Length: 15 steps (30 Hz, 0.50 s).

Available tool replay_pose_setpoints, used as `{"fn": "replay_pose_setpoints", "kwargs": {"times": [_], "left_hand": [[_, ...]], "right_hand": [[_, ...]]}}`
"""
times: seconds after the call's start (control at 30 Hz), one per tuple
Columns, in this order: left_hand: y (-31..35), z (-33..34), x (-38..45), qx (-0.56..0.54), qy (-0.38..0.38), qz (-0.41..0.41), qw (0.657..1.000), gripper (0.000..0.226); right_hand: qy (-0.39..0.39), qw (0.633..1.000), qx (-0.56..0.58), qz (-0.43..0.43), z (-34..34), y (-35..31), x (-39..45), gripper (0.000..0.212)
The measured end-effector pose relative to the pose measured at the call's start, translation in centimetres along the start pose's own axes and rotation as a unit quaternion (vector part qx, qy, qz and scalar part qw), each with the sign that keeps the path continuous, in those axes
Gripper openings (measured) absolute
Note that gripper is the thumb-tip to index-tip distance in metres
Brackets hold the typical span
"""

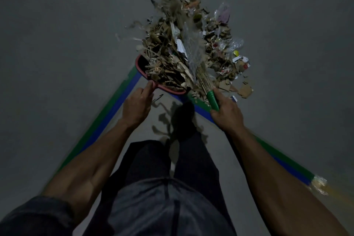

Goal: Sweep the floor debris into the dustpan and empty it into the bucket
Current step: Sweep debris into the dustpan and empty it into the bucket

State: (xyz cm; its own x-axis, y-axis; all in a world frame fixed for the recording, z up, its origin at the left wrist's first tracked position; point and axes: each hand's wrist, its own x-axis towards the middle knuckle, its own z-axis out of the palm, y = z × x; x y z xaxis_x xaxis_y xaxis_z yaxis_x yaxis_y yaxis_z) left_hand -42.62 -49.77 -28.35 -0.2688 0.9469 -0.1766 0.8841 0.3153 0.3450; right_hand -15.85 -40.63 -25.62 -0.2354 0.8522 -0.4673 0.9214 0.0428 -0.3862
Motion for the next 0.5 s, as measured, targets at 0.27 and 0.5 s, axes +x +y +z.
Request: {"fn": "replay_pose_setpoints", "kwargs": {"times": [0.27,0.5], "left_hand": [[-0.1,-6.8,-12.8,0.027,0.051,-0.009,0.998,0.047],[1.2,-6.8,-23.7,0.032,0.099,-0.065,0.992,0.047]], "right_hand": [[0.0,0.999,-0.02,-0.05,-1.9,-3.1,-11.9,0.083],[-0.004,0.992,-0.027,-0.124,-1.5,-1.6,-19.4,0.085]]}}
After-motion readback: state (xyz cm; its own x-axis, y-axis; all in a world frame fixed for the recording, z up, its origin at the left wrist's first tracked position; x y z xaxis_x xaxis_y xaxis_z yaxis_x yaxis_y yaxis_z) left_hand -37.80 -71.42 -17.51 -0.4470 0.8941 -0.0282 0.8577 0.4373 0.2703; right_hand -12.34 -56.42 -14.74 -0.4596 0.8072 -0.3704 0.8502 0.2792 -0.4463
